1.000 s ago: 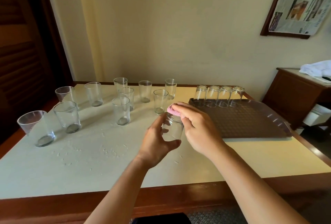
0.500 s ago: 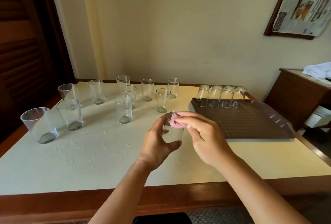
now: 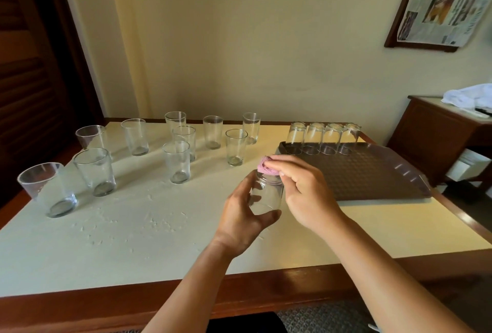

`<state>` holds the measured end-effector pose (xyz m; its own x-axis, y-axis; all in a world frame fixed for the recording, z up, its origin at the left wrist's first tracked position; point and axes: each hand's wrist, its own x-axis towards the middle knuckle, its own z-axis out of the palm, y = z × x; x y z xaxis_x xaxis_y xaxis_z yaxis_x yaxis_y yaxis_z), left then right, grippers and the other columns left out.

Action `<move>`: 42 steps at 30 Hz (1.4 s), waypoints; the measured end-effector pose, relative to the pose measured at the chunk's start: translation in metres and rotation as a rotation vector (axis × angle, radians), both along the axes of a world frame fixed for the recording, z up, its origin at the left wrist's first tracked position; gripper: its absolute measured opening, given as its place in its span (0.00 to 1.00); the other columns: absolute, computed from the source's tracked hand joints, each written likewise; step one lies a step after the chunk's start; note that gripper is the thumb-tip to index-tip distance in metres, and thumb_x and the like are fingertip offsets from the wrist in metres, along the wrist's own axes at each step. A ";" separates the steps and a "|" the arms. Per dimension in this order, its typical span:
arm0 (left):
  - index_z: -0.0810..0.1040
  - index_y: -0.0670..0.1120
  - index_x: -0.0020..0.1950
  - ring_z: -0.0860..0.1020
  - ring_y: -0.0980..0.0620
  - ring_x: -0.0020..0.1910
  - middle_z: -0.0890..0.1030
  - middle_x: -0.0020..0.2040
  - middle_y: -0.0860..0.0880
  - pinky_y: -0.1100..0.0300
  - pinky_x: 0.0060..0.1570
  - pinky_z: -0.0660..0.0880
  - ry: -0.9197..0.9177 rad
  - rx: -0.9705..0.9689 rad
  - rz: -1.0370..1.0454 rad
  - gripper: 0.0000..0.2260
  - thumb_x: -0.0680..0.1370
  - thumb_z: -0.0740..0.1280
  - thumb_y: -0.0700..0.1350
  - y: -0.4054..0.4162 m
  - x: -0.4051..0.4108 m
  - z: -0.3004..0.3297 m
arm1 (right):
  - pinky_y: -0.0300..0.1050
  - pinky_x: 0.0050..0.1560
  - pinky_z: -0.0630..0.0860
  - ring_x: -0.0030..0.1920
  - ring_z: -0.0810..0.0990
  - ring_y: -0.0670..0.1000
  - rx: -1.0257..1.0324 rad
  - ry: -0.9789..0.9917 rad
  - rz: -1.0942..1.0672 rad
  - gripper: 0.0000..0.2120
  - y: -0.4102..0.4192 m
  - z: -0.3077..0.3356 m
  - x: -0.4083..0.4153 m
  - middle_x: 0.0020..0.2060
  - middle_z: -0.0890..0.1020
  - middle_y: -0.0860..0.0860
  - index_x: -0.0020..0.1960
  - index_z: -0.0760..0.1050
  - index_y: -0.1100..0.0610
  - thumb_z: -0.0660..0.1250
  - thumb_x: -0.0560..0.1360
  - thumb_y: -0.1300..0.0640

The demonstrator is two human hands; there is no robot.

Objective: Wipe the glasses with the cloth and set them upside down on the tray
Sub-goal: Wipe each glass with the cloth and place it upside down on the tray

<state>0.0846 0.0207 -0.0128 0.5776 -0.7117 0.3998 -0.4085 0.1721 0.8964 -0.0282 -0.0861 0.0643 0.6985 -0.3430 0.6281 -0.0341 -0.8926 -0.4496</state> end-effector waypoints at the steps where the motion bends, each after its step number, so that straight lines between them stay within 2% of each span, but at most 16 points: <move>1: 0.71 0.56 0.76 0.79 0.51 0.56 0.80 0.59 0.62 0.63 0.57 0.76 0.005 -0.016 0.002 0.38 0.70 0.82 0.39 -0.002 0.000 0.002 | 0.43 0.71 0.73 0.67 0.77 0.46 -0.011 0.009 0.020 0.21 0.005 0.000 0.001 0.65 0.80 0.50 0.67 0.80 0.58 0.62 0.79 0.74; 4: 0.71 0.63 0.72 0.79 0.53 0.58 0.80 0.60 0.63 0.62 0.60 0.77 0.024 -0.040 0.032 0.37 0.71 0.82 0.39 -0.001 0.009 0.002 | 0.41 0.71 0.72 0.69 0.76 0.47 -0.062 0.011 0.114 0.22 0.007 -0.003 -0.009 0.68 0.79 0.50 0.69 0.78 0.59 0.63 0.79 0.73; 9: 0.71 0.56 0.76 0.79 0.50 0.57 0.80 0.61 0.57 0.59 0.61 0.77 0.035 -0.007 0.012 0.37 0.69 0.81 0.46 -0.002 0.002 -0.001 | 0.50 0.72 0.74 0.70 0.75 0.47 -0.017 0.041 0.011 0.23 -0.004 -0.002 -0.005 0.70 0.78 0.50 0.71 0.77 0.56 0.62 0.80 0.73; 13: 0.71 0.62 0.73 0.79 0.54 0.57 0.80 0.60 0.65 0.63 0.59 0.76 0.038 -0.027 0.035 0.38 0.71 0.82 0.38 -0.003 0.008 0.000 | 0.42 0.73 0.70 0.72 0.74 0.46 -0.057 0.050 0.099 0.23 0.011 -0.008 -0.009 0.71 0.77 0.49 0.71 0.76 0.56 0.63 0.80 0.72; 17: 0.72 0.54 0.76 0.78 0.50 0.59 0.81 0.61 0.55 0.63 0.59 0.76 0.038 0.002 -0.001 0.36 0.71 0.81 0.41 -0.007 0.004 -0.004 | 0.45 0.72 0.72 0.71 0.73 0.43 0.008 0.040 0.009 0.23 -0.008 -0.009 -0.018 0.71 0.76 0.48 0.72 0.76 0.55 0.62 0.81 0.72; 19: 0.72 0.53 0.76 0.78 0.50 0.59 0.81 0.61 0.54 0.61 0.59 0.77 0.039 0.016 -0.038 0.36 0.71 0.81 0.42 -0.015 -0.002 -0.004 | 0.46 0.73 0.72 0.70 0.72 0.42 0.024 0.042 -0.040 0.23 -0.010 -0.007 -0.016 0.71 0.76 0.48 0.72 0.76 0.55 0.61 0.81 0.72; 23: 0.73 0.56 0.74 0.79 0.50 0.56 0.79 0.61 0.53 0.59 0.56 0.79 0.071 0.026 -0.050 0.36 0.70 0.83 0.42 -0.038 -0.001 0.002 | 0.40 0.71 0.72 0.70 0.75 0.47 -0.027 0.014 -0.031 0.24 -0.012 -0.007 -0.030 0.69 0.78 0.50 0.70 0.77 0.57 0.62 0.79 0.74; 25: 0.74 0.54 0.72 0.79 0.48 0.56 0.79 0.60 0.53 0.58 0.56 0.80 0.095 0.039 -0.064 0.34 0.70 0.83 0.40 -0.051 -0.005 0.005 | 0.37 0.68 0.73 0.68 0.76 0.48 -0.015 -0.024 -0.076 0.22 -0.028 -0.008 -0.044 0.67 0.79 0.51 0.69 0.78 0.58 0.62 0.79 0.74; 29: 0.73 0.52 0.72 0.83 0.46 0.54 0.80 0.62 0.51 0.54 0.49 0.84 0.166 0.068 -0.113 0.34 0.70 0.82 0.39 -0.088 -0.027 0.013 | 0.31 0.65 0.72 0.65 0.78 0.45 0.129 -0.050 -0.218 0.20 -0.073 -0.017 -0.075 0.64 0.81 0.49 0.69 0.78 0.58 0.61 0.81 0.71; 32: 0.72 0.49 0.70 0.83 0.48 0.52 0.80 0.59 0.50 0.60 0.40 0.82 0.253 0.062 -0.163 0.32 0.71 0.79 0.31 -0.120 -0.042 0.024 | 0.31 0.66 0.71 0.62 0.79 0.41 0.202 -0.029 -0.312 0.21 -0.114 -0.039 -0.101 0.61 0.82 0.48 0.66 0.80 0.59 0.59 0.80 0.75; 34: 0.72 0.48 0.69 0.83 0.48 0.52 0.80 0.59 0.49 0.62 0.38 0.82 0.294 0.070 -0.193 0.31 0.71 0.77 0.28 -0.142 -0.048 0.031 | 0.37 0.68 0.73 0.63 0.79 0.44 0.236 0.041 -0.388 0.22 -0.142 -0.055 -0.119 0.62 0.82 0.47 0.66 0.80 0.57 0.58 0.80 0.74; 36: 0.73 0.49 0.68 0.83 0.48 0.55 0.80 0.60 0.48 0.58 0.40 0.84 0.298 0.088 -0.207 0.31 0.71 0.78 0.29 -0.166 -0.052 0.032 | 0.44 0.69 0.75 0.66 0.78 0.47 0.220 0.142 -0.473 0.22 -0.165 -0.070 -0.137 0.64 0.81 0.48 0.68 0.78 0.55 0.59 0.81 0.72; 39: 0.73 0.51 0.70 0.83 0.54 0.57 0.82 0.60 0.52 0.54 0.49 0.85 0.245 0.106 -0.184 0.33 0.70 0.81 0.34 -0.203 -0.055 0.027 | 0.42 0.66 0.74 0.67 0.77 0.54 0.080 0.244 -0.584 0.22 -0.195 -0.081 -0.157 0.69 0.78 0.52 0.71 0.76 0.57 0.64 0.79 0.71; 42: 0.72 0.51 0.72 0.81 0.52 0.59 0.82 0.62 0.53 0.61 0.54 0.82 0.188 0.131 -0.158 0.35 0.70 0.82 0.37 -0.237 -0.058 0.023 | 0.42 0.61 0.74 0.68 0.77 0.57 -0.010 0.319 -0.631 0.25 -0.226 -0.087 -0.168 0.69 0.77 0.54 0.71 0.77 0.57 0.69 0.75 0.72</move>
<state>0.0262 -0.2162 0.0100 0.5106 -0.8376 0.1943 -0.2098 0.0978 0.9729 -0.1966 -0.3120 -0.0230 0.5185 -0.7386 0.4308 -0.6755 -0.6628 -0.3231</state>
